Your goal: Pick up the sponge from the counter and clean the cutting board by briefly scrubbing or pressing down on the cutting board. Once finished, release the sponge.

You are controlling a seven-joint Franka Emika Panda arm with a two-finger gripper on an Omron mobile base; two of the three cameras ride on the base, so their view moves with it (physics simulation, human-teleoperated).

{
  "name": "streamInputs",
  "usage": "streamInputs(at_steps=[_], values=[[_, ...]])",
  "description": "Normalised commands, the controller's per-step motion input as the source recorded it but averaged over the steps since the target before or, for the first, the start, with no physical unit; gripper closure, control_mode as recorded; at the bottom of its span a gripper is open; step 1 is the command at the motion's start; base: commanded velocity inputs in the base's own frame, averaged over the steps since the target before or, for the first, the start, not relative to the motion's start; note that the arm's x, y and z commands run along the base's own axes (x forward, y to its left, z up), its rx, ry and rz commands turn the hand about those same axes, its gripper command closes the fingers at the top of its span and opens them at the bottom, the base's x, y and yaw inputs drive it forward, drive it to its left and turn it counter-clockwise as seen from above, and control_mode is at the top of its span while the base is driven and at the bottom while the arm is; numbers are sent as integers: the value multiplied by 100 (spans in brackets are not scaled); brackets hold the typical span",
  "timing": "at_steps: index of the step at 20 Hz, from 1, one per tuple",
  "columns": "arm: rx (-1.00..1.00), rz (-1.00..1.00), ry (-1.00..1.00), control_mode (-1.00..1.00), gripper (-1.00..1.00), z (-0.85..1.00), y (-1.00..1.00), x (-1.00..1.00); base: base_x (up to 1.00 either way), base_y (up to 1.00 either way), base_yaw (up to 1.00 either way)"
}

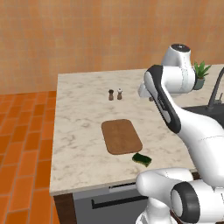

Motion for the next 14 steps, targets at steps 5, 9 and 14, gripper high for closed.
streamInputs(at_steps=[5,9,14], values=[[-3,0,8,-100,-100,-39,0,-5,0,0,0],[-5,0,23,-100,-100,-54,0,0,0,0,0],[-7,4,31,-100,-100,-95,4,0,0,0,0]])
